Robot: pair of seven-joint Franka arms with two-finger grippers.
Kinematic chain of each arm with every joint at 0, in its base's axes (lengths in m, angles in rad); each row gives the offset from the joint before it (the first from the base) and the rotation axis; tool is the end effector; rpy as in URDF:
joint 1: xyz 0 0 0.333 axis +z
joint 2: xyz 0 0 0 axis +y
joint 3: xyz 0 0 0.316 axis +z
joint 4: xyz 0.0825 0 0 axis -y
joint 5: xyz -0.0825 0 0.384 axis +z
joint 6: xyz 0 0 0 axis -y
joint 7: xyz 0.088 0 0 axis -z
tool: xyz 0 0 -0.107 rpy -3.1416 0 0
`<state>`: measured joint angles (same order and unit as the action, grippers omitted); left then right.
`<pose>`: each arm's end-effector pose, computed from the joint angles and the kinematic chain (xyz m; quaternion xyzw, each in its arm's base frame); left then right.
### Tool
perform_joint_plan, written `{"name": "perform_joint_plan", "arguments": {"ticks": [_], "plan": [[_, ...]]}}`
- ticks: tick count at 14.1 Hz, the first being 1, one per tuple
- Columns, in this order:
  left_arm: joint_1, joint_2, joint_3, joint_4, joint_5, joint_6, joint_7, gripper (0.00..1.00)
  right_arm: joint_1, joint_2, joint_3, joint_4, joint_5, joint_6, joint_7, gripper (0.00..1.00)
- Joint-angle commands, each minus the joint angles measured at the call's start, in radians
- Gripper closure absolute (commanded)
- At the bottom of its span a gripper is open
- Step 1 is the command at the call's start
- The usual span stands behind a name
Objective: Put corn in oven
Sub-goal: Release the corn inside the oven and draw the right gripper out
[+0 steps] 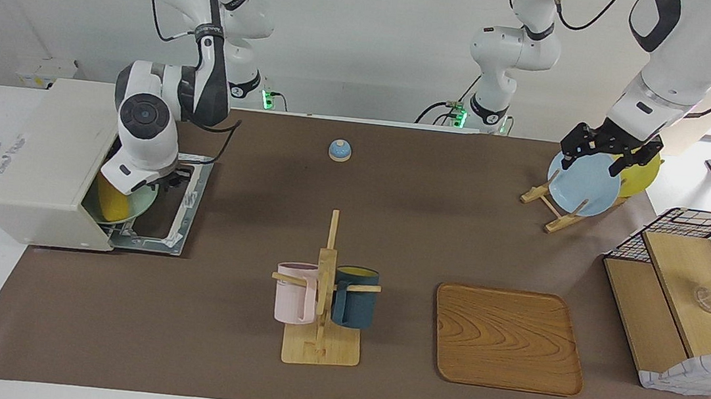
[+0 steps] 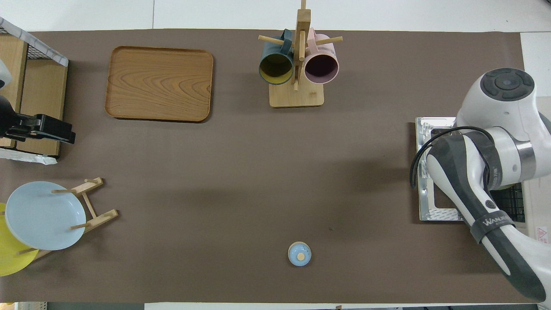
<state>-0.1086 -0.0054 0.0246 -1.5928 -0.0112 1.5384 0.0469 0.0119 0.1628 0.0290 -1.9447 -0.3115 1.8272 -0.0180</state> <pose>0.5467 -0.0472 0.6144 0.9975 -0.0654 -0.0246 0.0052 0.5623 -0.0023 0.3821 0.9764 0.0888 -0.1362 0.1423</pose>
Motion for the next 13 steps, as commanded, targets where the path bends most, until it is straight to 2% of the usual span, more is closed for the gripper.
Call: {"name": "perform_joint_plan", "arguments": {"ticks": [1, 3, 5, 8, 13], "plan": [[0.006, -0.016, 0.000, -0.019, 0.008, 0.019, 0.001, 0.00, 0.055, 0.001, 0.015, 0.078, 0.040, -0.078, 0.013, 0.77], [0.007, -0.016, 0.000, -0.021, 0.008, 0.019, 0.004, 0.00, 0.068, 0.003, 0.015, 0.061, 0.098, -0.022, 0.079, 1.00], [0.006, -0.016, 0.000, -0.024, 0.008, 0.022, 0.008, 0.00, 0.068, -0.012, 0.015, -0.024, 0.143, 0.091, 0.084, 1.00], [0.006, -0.024, 0.003, -0.024, 0.010, 0.006, 0.007, 0.00, 0.065, -0.002, 0.015, -0.199, 0.146, 0.355, 0.102, 1.00], [0.006, -0.024, 0.005, -0.022, 0.010, 0.009, 0.007, 0.00, 0.057, 0.015, 0.012, -0.217, 0.144, 0.363, 0.133, 1.00]]}}
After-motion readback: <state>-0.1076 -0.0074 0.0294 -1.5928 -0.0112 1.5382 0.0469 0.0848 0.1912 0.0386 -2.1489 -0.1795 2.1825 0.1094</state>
